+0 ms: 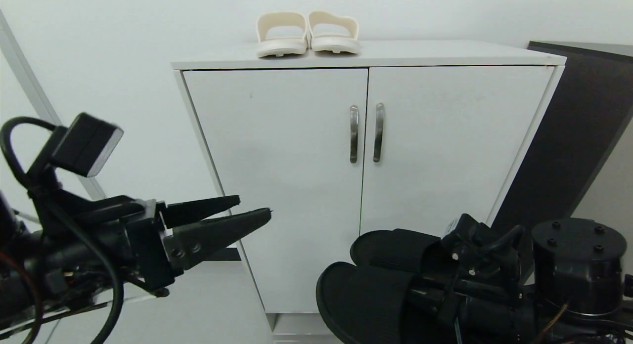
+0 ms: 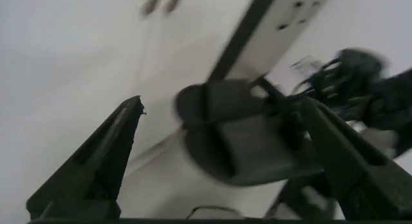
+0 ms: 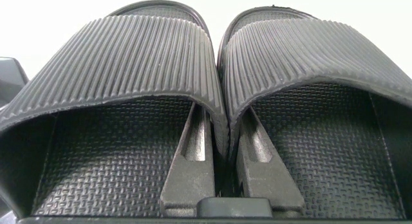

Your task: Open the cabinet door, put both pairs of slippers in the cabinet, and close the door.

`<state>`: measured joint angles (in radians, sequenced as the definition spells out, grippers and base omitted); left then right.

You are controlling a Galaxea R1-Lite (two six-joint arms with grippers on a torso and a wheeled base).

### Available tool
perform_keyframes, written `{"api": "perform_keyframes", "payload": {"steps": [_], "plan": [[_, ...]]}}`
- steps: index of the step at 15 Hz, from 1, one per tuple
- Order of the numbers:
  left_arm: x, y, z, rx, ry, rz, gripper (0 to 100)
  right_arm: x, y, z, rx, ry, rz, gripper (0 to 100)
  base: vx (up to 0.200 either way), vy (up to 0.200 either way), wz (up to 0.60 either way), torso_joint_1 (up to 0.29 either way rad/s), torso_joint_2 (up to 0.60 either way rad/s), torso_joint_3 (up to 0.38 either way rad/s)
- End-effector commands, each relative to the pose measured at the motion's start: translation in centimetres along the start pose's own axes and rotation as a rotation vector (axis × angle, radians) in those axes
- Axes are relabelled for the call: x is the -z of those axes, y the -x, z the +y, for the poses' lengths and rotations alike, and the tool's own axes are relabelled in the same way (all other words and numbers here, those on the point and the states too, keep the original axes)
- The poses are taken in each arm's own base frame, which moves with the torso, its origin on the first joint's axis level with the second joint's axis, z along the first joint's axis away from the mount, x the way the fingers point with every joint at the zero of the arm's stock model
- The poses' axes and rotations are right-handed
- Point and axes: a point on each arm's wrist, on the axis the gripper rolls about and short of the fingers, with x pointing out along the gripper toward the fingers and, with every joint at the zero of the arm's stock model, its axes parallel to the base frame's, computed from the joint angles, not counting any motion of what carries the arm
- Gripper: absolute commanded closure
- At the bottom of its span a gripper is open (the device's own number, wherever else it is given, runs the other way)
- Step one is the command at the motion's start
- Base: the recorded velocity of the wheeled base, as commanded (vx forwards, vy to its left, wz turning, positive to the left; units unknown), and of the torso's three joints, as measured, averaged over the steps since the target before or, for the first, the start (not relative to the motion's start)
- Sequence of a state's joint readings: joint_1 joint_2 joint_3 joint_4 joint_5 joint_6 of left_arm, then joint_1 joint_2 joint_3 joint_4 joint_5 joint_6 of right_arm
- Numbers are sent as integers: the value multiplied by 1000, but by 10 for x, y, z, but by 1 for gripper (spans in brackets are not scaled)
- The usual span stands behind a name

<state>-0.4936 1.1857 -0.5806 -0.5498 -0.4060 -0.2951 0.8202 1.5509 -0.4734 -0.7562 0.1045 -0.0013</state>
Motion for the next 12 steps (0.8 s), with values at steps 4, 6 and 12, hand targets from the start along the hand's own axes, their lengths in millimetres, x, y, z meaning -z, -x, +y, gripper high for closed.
{"api": "perform_keyframes", "payload": {"steps": [4, 6, 12], "plan": [[-27, -83, -10, 134, 48, 32, 0, 3, -3, -1, 0, -8, 15, 100, 0, 0, 0, 0, 0, 0], [-30, -106, -15, 174, 46, 40, 0, 4, -3, -1, 0, -12, 19, 100, 0, 0, 0, 0, 0, 0], [-34, -173, -9, 202, 36, 38, 0, 8, -5, 0, -5, -8, 37, 100, 0, 0, 0, 0, 0, 0]]}}
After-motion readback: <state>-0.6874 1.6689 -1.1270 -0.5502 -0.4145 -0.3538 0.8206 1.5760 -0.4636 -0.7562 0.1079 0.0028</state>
